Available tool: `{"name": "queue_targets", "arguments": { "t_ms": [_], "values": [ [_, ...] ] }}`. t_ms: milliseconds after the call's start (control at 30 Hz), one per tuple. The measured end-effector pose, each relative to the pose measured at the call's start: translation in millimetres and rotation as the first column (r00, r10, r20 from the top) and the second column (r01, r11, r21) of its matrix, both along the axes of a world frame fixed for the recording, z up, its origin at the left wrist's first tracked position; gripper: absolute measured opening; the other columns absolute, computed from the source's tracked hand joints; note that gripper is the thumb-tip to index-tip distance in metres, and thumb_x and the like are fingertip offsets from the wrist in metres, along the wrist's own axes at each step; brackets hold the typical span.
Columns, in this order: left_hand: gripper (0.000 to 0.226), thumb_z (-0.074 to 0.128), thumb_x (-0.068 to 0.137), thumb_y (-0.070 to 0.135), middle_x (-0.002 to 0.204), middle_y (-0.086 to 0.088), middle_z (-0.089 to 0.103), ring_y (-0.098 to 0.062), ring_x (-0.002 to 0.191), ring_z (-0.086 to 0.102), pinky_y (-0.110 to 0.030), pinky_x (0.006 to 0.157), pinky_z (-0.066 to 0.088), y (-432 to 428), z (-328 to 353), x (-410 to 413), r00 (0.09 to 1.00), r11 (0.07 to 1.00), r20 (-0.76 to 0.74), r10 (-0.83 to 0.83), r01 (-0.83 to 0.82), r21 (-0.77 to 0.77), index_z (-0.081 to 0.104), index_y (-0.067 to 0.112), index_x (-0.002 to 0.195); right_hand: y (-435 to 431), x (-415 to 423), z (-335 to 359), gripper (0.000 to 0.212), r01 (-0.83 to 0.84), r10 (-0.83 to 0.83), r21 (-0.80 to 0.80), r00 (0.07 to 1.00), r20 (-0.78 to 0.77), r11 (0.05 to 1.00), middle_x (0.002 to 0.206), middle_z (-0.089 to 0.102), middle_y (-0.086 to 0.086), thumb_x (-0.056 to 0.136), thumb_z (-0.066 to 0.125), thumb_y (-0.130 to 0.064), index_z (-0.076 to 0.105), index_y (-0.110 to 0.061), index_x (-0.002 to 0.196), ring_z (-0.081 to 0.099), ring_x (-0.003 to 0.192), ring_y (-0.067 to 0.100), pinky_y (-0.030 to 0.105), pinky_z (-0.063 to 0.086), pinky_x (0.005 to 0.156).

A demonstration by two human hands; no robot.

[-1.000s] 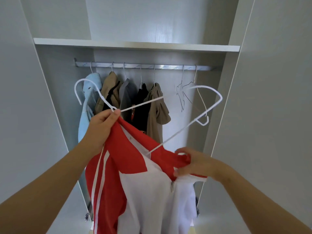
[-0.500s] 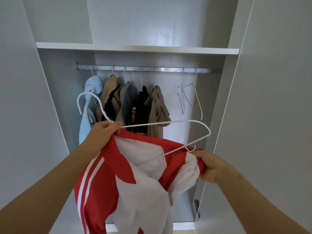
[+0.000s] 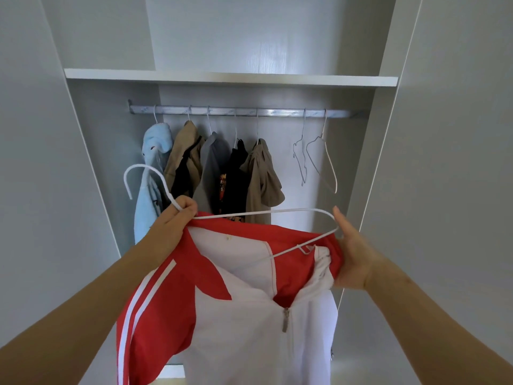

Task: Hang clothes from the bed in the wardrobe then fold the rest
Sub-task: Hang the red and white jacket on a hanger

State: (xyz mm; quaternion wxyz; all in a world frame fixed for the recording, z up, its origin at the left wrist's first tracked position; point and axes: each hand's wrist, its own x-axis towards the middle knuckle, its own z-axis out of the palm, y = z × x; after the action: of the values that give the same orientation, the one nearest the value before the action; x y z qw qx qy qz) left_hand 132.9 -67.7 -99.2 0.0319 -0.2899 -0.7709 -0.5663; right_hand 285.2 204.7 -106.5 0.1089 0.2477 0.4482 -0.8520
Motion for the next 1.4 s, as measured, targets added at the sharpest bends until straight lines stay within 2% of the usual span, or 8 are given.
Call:
{"name": "queue_targets", "arguments": {
  "t_ms": [233,433,600,733,1000,1133,1267,1400],
  "values": [
    [0.032,0.04,0.094,0.017,0.069,-0.001,0.042,-0.013,0.066,0.042,-0.028,0.067,0.037,10,4,0,0.972,0.967,0.227,0.063,-0.116,0.228,0.044,0.027,0.064,3,3,-8,0.08,0.036,-0.046,-0.104,0.995,-0.091,0.994,0.108,0.068,0.02,0.064,0.053,-0.074,0.075,-0.003,0.094,0.067,0.092,0.04,0.053,0.055,0.066],
    [0.027,0.044,0.094,0.005,0.068,0.002,0.041,-0.003,0.058,0.039,-0.007,0.056,0.037,11,1,3,0.985,0.996,-0.152,0.079,-0.084,-0.023,0.04,0.02,0.071,10,6,-7,0.053,0.146,-0.139,0.141,0.989,-0.059,0.979,0.084,0.072,0.016,0.054,0.071,-0.055,0.07,-0.007,0.077,0.07,0.07,0.032,0.043,0.057,0.062],
    [0.029,0.046,0.092,0.004,0.065,0.001,0.042,-0.012,0.058,0.04,-0.024,0.058,0.038,11,1,2,0.932,0.982,-0.331,0.146,-0.177,-0.065,0.038,0.026,0.074,3,6,-5,0.053,0.145,-0.113,0.332,0.987,-0.115,0.932,0.087,0.073,0.016,0.056,0.075,-0.047,0.067,-0.009,0.093,0.071,0.072,0.03,0.039,0.057,0.059],
    [0.023,0.047,0.09,0.003,0.064,-0.004,0.045,-0.018,0.057,0.042,-0.041,0.056,0.041,11,2,7,0.902,0.972,-0.391,0.182,-0.225,-0.066,0.04,0.021,0.077,5,7,-7,0.038,0.291,-0.197,0.48,0.951,-0.238,0.828,0.088,0.072,0.013,0.074,0.074,-0.032,0.059,-0.01,0.102,0.069,0.074,0.027,0.034,0.056,0.063],
    [0.014,0.05,0.091,0.016,0.059,0.008,0.041,-0.019,0.052,0.049,-0.027,0.05,0.029,31,2,38,0.836,0.917,-0.543,0.078,-0.273,-0.289,0.038,0.021,0.085,-8,-5,-8,0.026,0.537,-0.314,0.687,0.844,-0.435,0.489,0.104,0.059,0.009,0.08,0.07,-0.009,0.056,-0.014,0.1,0.059,0.093,0.025,0.035,0.051,0.082],
    [0.012,0.044,0.095,0.026,0.072,0.005,0.051,-0.018,0.061,0.054,-0.024,0.055,0.032,55,-17,59,0.822,0.861,-0.563,0.083,-0.344,-0.374,0.044,0.015,0.099,-35,-13,7,0.011,0.574,-0.348,0.412,0.791,-0.504,0.708,0.083,0.067,0.012,0.085,0.064,-0.008,0.058,-0.005,0.093,0.068,0.071,0.019,0.031,0.057,0.064],
    [0.01,0.046,0.094,0.019,0.061,0.007,0.04,-0.016,0.054,0.044,-0.029,0.055,0.031,63,-10,48,0.863,0.905,-0.451,0.227,-0.358,-0.231,0.038,0.016,0.089,-52,-5,12,0.019,0.258,-0.202,0.099,0.899,-0.389,0.961,0.078,0.072,0.009,0.081,0.063,-0.013,0.064,-0.004,0.097,0.069,0.066,0.019,0.03,0.057,0.06],
    [0.011,0.049,0.091,0.012,0.067,-0.003,0.049,-0.024,0.063,0.052,-0.035,0.059,0.039,52,7,29,0.874,0.939,-0.39,0.29,-0.338,-0.061,0.041,0.017,0.087,-49,11,7,0.022,-0.169,0.245,0.419,0.96,-0.135,0.892,0.081,0.073,0.004,0.085,0.059,-0.019,0.062,-0.011,0.105,0.07,0.068,0.018,0.032,0.057,0.061]
  ]
}}
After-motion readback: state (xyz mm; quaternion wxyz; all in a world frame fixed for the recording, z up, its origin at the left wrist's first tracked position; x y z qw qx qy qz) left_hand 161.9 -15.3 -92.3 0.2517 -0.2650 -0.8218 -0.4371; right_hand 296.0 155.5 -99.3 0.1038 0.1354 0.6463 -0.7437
